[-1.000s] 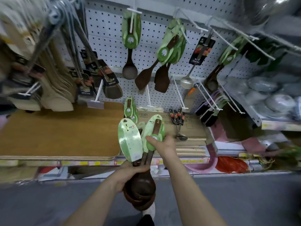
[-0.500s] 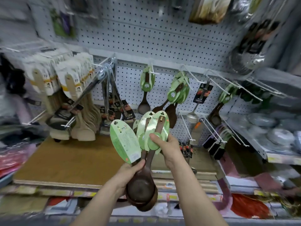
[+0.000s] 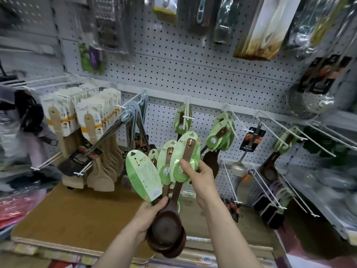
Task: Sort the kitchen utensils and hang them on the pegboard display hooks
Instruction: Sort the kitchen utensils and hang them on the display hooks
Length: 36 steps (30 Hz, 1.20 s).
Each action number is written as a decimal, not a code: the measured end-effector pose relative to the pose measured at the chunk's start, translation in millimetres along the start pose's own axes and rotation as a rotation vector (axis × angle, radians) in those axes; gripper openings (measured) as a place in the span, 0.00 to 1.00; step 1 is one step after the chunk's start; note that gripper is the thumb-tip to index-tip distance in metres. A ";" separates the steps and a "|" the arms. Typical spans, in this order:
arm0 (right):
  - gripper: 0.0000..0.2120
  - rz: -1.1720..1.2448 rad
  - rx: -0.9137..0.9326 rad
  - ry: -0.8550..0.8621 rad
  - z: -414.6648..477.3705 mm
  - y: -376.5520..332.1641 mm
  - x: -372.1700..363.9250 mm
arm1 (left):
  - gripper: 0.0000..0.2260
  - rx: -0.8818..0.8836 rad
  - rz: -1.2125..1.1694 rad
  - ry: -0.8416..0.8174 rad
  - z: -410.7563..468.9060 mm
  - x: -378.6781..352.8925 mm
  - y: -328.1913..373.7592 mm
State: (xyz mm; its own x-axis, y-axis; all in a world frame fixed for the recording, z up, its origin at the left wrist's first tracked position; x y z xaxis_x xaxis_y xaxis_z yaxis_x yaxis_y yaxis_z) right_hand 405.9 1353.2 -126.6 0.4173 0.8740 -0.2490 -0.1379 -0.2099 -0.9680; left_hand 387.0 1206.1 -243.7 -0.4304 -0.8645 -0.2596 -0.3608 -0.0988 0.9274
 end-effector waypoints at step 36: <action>0.19 -0.207 -0.014 0.087 163.5 22.4 9.3 | 0.12 -0.023 -0.103 0.164 60.2 48.1 11.3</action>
State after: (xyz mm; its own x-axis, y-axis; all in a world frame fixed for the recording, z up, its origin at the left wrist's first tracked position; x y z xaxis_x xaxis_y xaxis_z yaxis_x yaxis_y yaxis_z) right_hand 259.9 1428.3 -145.2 0.5113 0.8581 -0.0468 -0.0295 -0.0368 -0.9989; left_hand 312.4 1193.0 -262.0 -0.2508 -0.9179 -0.3076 -0.3758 -0.2005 0.9048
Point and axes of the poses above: each hand's wrist, its own z-axis towards the middle knuckle, its own x-axis out of the back of the hand, y = z × x, the point moved 9 cm from there along z, towards the middle knuckle, and after that the axes turned 7 degrees about z, right-handed, at the moved point
